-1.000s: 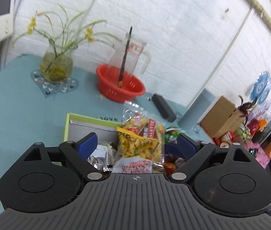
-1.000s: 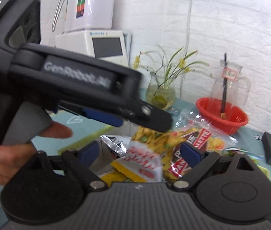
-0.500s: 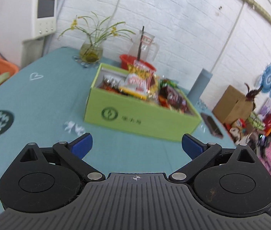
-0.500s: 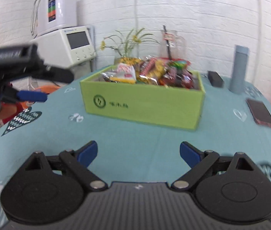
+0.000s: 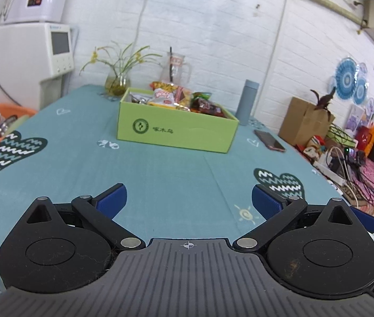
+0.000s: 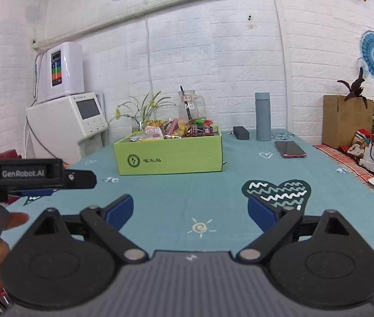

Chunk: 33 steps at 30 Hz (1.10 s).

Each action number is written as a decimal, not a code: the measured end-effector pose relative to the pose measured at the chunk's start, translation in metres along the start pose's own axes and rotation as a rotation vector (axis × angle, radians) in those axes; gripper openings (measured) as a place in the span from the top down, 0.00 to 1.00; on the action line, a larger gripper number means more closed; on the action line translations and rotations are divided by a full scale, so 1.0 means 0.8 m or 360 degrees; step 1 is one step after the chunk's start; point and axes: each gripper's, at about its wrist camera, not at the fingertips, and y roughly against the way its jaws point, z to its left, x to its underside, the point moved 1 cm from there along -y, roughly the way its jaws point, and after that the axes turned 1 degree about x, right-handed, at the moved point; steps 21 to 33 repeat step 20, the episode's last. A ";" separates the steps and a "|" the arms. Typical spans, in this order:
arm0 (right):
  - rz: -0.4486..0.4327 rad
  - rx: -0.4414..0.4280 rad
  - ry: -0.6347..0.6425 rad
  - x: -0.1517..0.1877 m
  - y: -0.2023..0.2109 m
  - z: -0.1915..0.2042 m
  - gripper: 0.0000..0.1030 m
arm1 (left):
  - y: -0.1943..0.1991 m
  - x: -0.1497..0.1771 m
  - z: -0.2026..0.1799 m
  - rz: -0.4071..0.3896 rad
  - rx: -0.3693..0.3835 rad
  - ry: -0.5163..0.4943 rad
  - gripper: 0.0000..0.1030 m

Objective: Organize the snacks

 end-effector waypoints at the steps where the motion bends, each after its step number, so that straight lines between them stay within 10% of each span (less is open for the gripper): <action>1: -0.0021 0.0002 -0.0006 0.006 0.015 0.002 0.10 | 0.007 0.006 -0.004 -0.0005 0.0006 -0.0015 0.11; 11: -0.0336 -0.0058 -0.0242 0.024 0.113 -0.025 0.09 | 0.079 0.051 -0.040 -0.0065 0.0051 -0.0174 0.10; 33: -0.0347 -0.0046 -0.0206 0.027 0.114 -0.033 0.09 | 0.088 0.052 -0.052 -0.0121 0.0049 -0.0215 0.10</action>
